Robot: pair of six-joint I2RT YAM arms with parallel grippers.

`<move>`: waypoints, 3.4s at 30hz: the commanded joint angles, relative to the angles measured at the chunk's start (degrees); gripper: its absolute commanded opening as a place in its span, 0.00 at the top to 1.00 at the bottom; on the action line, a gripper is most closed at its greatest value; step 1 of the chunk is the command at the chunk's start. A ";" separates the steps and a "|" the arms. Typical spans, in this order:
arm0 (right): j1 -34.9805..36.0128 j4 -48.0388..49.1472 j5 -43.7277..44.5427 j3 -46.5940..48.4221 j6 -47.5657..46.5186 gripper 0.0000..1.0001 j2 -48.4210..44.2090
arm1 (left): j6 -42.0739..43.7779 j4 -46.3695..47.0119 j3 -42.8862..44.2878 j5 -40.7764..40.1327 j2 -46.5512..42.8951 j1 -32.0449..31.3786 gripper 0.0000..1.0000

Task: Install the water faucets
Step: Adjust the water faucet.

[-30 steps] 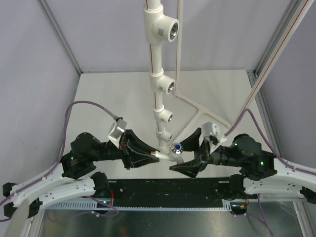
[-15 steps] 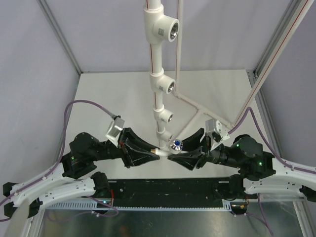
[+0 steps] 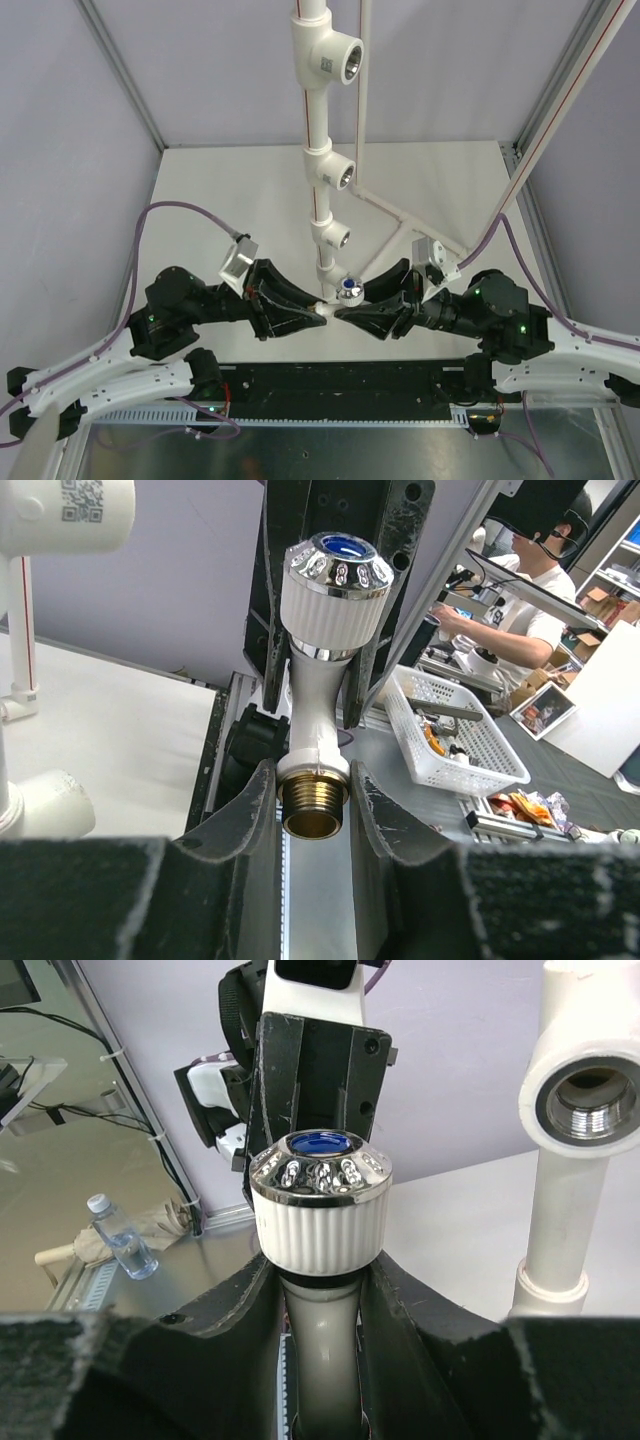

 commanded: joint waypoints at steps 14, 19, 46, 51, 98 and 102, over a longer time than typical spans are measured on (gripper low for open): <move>1.14 -11.76 0.90 2.95 -0.04 0.51 -0.52 | -0.17 2.95 0.44 0.88 1.32 -0.39 1.00; 1.28 -9.91 0.84 2.90 -0.36 0.50 -0.24 | -0.24 2.99 0.63 1.63 2.85 -0.46 1.00; 1.22 -7.50 1.05 2.96 0.26 0.92 1.17 | -0.13 2.99 0.48 2.88 4.68 -0.41 1.00; 1.26 -8.92 3.52 2.96 0.97 1.00 0.01 | 0.11 1.99 -0.18 0.11 4.43 -0.28 0.61; 9.46 -5.08 9.22 -10.23 -50.27 1.00 -12.04 | -3.46 2.61 1.83 -2.93 7.87 -0.84 0.12; 9.51 -4.98 9.17 -10.24 -50.24 1.00 -11.54 | -3.56 2.64 1.86 -3.04 8.41 -1.14 0.13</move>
